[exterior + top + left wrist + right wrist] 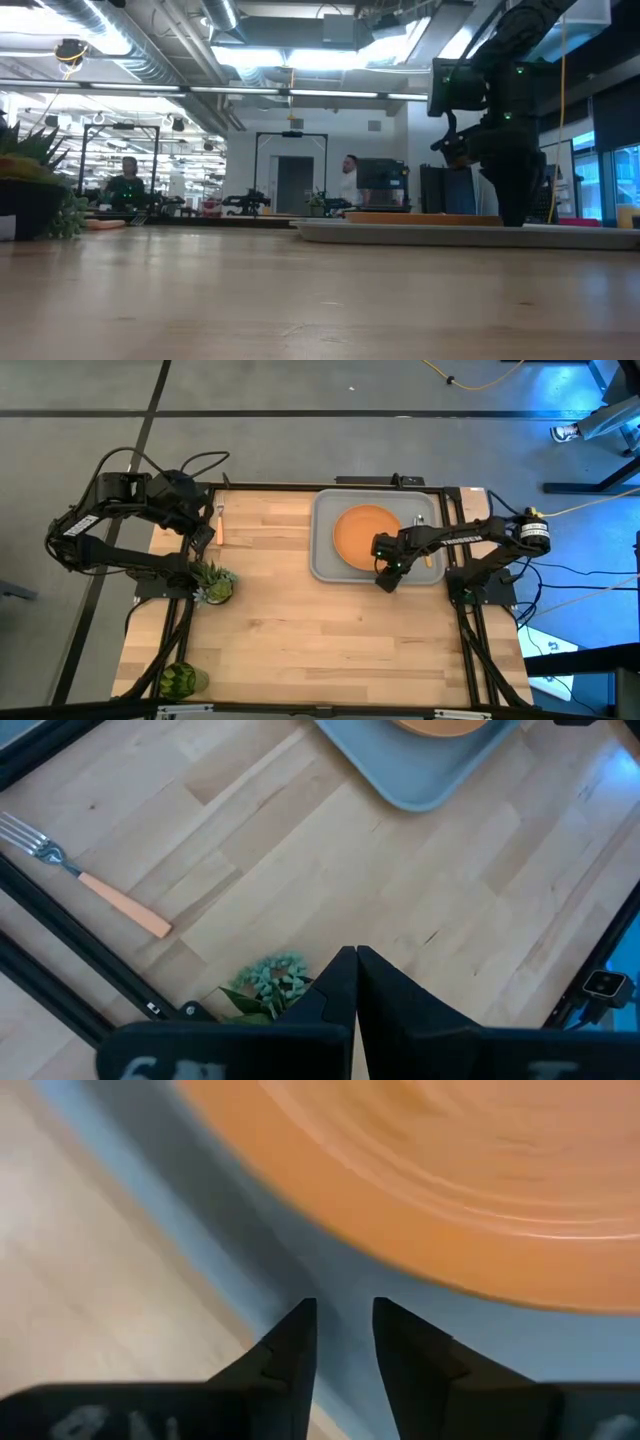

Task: Pick and place plate/cup/fork/spoon on tray
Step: Move the gray food tray to the center of the table

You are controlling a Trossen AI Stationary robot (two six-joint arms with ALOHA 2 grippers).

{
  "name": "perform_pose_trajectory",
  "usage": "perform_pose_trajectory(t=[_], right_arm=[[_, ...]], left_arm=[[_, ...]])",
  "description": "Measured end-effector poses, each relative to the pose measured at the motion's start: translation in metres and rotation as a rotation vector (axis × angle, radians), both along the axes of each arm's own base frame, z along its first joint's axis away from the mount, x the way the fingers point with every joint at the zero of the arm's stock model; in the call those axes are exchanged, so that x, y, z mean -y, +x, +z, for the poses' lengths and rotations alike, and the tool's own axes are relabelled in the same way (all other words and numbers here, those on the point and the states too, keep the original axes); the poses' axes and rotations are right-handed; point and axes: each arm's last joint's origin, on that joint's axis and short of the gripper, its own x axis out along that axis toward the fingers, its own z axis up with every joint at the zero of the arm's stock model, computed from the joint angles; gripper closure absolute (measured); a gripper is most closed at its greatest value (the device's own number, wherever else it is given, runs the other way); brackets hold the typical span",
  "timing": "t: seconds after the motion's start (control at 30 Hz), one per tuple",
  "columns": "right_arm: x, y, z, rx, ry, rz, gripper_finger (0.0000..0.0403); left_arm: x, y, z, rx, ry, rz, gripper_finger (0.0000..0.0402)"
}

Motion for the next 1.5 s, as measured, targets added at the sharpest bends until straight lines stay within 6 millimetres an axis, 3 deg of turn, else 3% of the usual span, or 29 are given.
perform_pose_trajectory(t=[0.47,0.93,1.5], right_arm=[[0.001,0.004,-0.001,0.024,-0.073,0.005,0.0297],[-0.004,0.012,-0.016,-0.012,-0.074,0.029,0.0297],[-0.036,0.031,-0.013,0.153,-0.016,0.099,0.0297]], left_arm=[[0.000,0.000,0.000,0.000,0.001,0.000,0.0401],[0.000,0.000,0.000,0.000,0.001,0.001,0.0401],[0.000,0.000,0.000,0.000,0.001,0.001,0.0401]])
